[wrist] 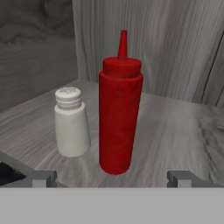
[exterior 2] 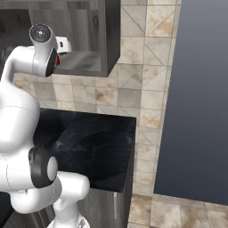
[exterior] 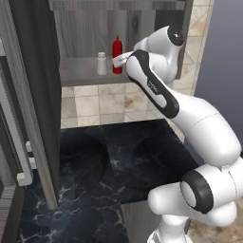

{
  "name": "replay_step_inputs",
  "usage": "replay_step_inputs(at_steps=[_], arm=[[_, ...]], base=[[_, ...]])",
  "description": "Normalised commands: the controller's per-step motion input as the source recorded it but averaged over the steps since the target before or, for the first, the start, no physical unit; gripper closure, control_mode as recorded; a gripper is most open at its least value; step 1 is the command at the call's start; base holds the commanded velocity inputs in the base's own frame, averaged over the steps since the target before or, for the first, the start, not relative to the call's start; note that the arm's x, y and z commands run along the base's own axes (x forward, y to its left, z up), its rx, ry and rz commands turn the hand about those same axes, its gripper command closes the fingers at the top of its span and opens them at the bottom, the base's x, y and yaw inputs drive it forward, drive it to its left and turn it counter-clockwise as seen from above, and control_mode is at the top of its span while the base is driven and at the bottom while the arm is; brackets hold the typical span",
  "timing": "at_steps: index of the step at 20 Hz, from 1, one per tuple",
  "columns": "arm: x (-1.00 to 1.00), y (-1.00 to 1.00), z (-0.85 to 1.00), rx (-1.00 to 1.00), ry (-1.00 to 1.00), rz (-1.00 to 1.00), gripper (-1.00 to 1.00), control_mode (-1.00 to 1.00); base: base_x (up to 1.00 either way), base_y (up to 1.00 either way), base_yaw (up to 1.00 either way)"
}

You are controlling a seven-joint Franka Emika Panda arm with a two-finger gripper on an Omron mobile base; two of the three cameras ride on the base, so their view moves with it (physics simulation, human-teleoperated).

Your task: Move the ketchup and shaker from the cabinet to the dining counter.

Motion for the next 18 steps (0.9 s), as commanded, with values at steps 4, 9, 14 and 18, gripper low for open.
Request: replay_step_inputs(at_steps=[4, 9, 14, 18], arm=[[0.14, 0.05, -0.04, 0.0, 0.07, 0.02, -1.0, -1.0], [0.17, 0.02, -0.02, 0.0, 0.01, 0.03, -1.0, -1.0], [0.18, 0.0, -0.02, 0.0, 0.0, 0.03, -1.0, -1.0], [0.17, 0.02, -0.1, 0.0, 0.0, 0.03, -1.0, -1.0]], base=[[0.0, 0.0, 0.0], [0.0, 0.0, 0.0], [0.0, 0.0, 0.0], [0.0, 0.0, 0.0]])
